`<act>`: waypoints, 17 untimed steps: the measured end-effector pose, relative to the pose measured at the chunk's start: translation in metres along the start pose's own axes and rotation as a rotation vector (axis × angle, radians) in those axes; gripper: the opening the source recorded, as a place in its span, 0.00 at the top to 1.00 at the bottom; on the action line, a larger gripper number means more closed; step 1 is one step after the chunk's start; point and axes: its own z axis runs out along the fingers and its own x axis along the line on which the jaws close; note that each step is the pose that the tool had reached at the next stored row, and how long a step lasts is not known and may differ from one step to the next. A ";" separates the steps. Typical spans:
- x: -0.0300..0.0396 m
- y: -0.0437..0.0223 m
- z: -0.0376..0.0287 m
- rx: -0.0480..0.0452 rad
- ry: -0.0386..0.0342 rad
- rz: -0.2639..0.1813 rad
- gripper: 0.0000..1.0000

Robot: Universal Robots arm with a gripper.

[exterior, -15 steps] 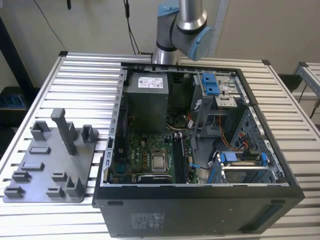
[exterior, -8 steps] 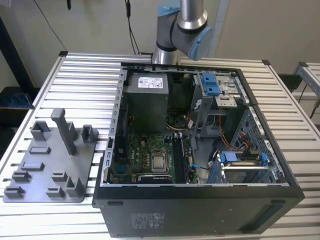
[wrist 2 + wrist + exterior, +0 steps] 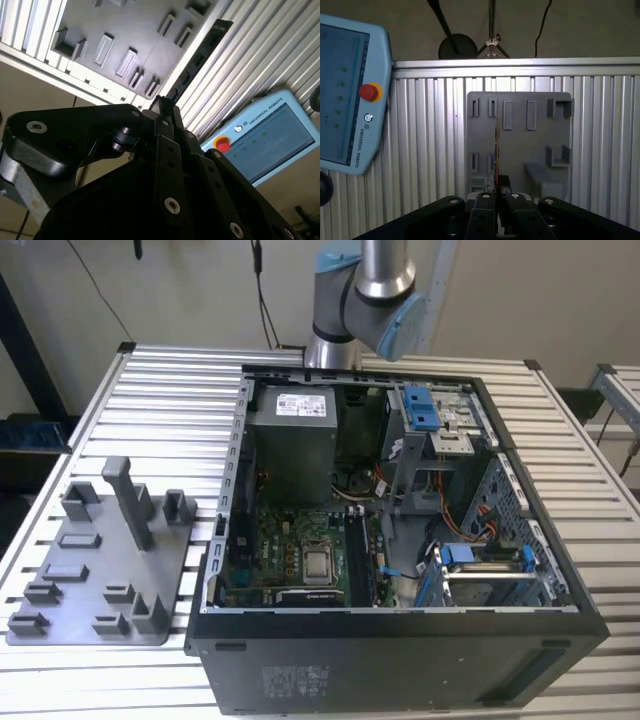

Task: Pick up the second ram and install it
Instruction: 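Pick up the second ram and move it above second insertion slot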

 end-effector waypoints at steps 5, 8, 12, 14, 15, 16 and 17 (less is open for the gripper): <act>-0.0006 -0.0077 -0.0001 -0.0001 -0.0001 0.000 0.86; -0.0010 -0.0122 -0.0002 -0.0002 0.0000 0.000 0.86; -0.0015 -0.0183 -0.0002 -0.0003 -0.0001 0.000 0.86; -0.0017 -0.0212 -0.0003 -0.0003 0.0000 0.000 0.86; -0.0018 -0.0225 -0.0003 -0.0003 -0.0001 0.000 0.86; -0.0019 -0.0238 -0.0003 -0.0003 -0.0001 0.000 0.86; -0.0020 -0.0251 -0.0003 -0.0004 -0.0001 0.000 0.86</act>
